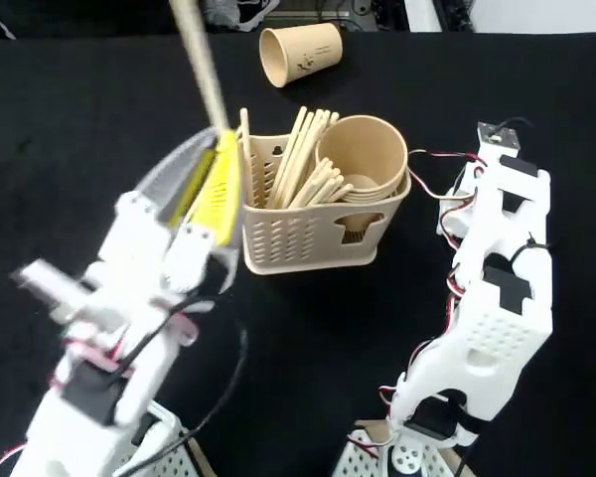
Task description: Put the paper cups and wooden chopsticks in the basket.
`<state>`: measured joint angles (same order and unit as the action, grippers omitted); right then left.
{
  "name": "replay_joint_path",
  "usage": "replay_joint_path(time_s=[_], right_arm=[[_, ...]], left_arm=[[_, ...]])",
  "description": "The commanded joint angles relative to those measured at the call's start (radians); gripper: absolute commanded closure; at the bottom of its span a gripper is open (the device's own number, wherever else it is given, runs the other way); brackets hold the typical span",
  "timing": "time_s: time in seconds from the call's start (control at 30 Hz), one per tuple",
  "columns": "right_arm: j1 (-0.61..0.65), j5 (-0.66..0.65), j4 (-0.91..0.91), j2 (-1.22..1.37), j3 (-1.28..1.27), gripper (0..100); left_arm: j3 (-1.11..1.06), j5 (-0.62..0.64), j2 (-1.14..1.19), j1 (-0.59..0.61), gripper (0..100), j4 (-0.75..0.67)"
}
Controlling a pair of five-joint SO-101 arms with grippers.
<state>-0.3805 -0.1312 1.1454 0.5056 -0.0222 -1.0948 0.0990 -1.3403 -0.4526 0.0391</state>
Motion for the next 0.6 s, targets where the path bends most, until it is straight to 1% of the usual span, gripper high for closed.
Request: replay_joint_path(time_s=[0.0,0.1,0.17,0.27,0.33,0.43,0.57], right_arm=[[-0.002,-0.008,-0.006,-0.022,0.001,98.6],[-0.002,-0.008,-0.006,-0.022,0.001,98.6],[-0.002,-0.008,-0.006,-0.022,0.001,98.6],[-0.002,-0.008,-0.006,-0.022,0.001,98.6],[-0.002,-0.008,-0.006,-0.022,0.001,98.6],[-0.002,-0.008,-0.006,-0.022,0.001,98.6],[-0.002,-0.008,-0.006,-0.022,0.001,98.6]], left_arm=[[-0.004,0.055,0.084,-0.005,97,-0.038],[0.016,0.147,0.184,0.038,97,-0.044],[0.019,0.184,0.255,0.073,97,-0.095],[0.013,0.190,0.356,0.133,97,-0.184],[0.015,0.190,0.414,0.156,97,-0.213],[0.016,0.192,0.470,0.160,97,-0.216],[0.013,0.192,0.470,0.137,97,-0.215]])
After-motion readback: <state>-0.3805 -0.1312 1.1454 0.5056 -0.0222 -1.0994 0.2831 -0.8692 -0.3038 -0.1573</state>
